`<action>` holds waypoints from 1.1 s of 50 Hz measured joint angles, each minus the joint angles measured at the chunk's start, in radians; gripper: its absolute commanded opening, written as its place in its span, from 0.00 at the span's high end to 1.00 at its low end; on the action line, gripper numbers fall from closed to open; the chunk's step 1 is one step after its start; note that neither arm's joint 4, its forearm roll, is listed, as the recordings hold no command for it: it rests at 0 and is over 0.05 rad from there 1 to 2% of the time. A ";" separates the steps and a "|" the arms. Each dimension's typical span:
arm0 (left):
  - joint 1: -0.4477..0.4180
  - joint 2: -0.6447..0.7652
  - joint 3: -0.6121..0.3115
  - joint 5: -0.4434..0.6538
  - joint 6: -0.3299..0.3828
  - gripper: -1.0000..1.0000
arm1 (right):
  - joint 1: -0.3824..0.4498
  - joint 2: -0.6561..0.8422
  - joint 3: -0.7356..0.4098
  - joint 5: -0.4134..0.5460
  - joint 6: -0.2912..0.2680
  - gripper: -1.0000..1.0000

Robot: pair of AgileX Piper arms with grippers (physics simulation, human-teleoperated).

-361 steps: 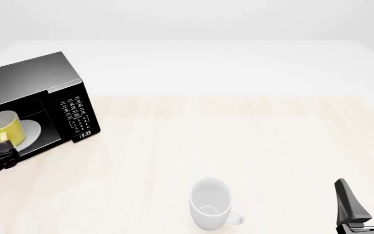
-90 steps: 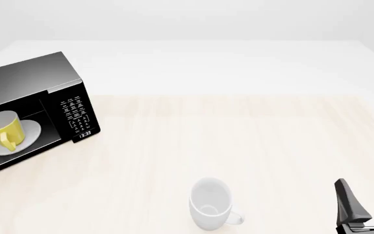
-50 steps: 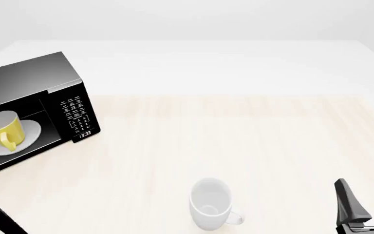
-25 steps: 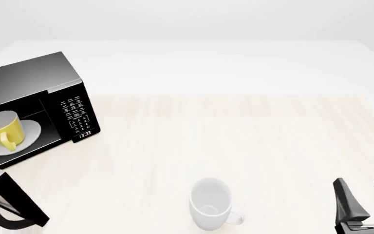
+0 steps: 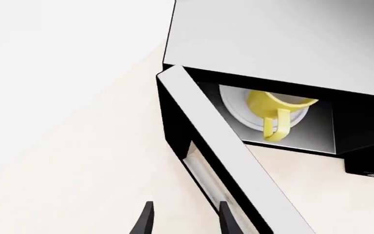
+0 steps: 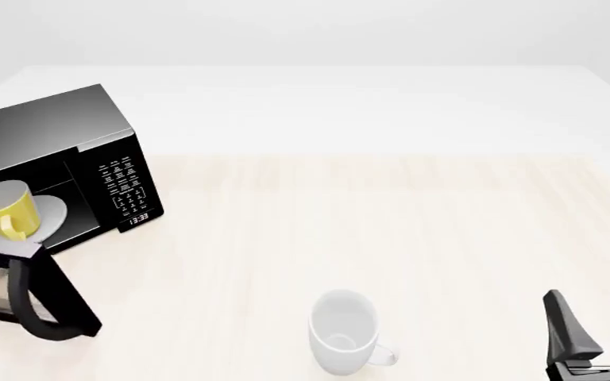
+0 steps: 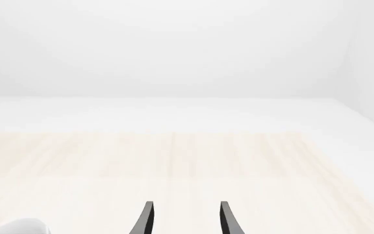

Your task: Put the yellow and white mug in the microwave and close it.

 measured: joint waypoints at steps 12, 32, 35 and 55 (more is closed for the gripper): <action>-0.032 0.018 -0.007 -0.016 -0.014 0.00 | 0.000 0.000 0.000 0.000 0.000 0.00; -0.089 0.052 -0.024 -0.047 -0.039 0.00 | 0.000 0.001 0.000 0.000 0.000 0.00; -0.097 0.060 -0.030 -0.051 -0.044 0.00 | 0.000 0.001 0.000 0.000 0.000 0.00; -0.159 0.102 -0.064 -0.068 -0.084 0.00 | 0.000 0.001 0.000 0.000 0.000 0.00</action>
